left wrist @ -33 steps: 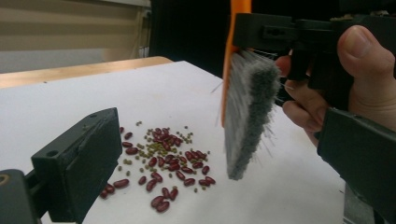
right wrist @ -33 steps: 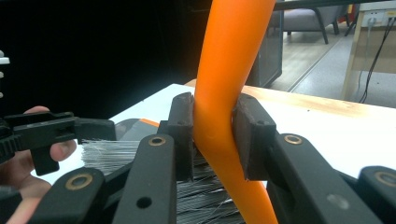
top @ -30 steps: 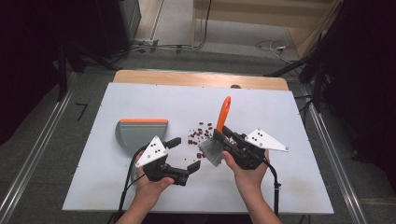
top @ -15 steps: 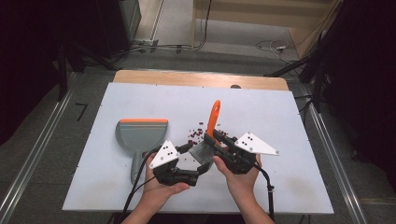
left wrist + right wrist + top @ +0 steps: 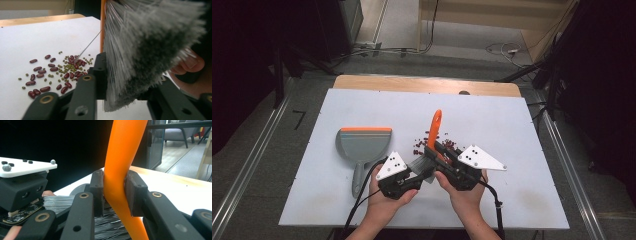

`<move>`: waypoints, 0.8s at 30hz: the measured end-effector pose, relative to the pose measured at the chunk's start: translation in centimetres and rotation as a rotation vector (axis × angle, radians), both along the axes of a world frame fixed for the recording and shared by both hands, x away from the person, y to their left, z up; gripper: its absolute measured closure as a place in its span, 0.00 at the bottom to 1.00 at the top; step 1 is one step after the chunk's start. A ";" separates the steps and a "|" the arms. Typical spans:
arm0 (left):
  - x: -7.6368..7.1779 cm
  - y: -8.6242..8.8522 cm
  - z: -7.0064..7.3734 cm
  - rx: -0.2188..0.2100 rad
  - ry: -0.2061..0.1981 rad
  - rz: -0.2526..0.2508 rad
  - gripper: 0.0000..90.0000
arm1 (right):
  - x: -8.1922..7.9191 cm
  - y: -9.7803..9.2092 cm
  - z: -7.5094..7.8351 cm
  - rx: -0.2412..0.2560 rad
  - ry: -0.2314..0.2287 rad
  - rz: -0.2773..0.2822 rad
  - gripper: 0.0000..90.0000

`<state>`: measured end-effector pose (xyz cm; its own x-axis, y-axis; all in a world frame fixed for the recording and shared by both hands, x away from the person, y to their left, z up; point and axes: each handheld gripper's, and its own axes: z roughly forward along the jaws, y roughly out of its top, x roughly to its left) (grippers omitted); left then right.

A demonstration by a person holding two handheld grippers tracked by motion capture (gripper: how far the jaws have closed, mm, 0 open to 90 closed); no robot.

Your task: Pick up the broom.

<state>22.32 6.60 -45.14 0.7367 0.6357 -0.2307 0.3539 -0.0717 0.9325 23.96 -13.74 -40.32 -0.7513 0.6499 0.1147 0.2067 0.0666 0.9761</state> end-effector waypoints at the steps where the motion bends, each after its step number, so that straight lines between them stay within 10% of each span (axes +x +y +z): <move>1: 0.0 0.1 0.0 0.002 -0.001 0.001 0.81 | 0.0 0.0 0.0 0.000 0.000 -0.001 0.77; 9: 0.2 0.7 0.1 0.006 0.008 -0.012 0.93 | 0.1 0.2 0.1 -0.024 -0.004 0.010 0.76; 19: 0.7 3.0 1.0 -0.002 -0.019 -0.046 0.95 | 2.4 -2.4 0.7 -0.035 0.036 0.222 0.52; 24: 1.4 4.9 1.5 -0.057 -0.027 -0.198 0.94 | 3.5 -3.2 0.2 -0.024 0.079 0.351 0.52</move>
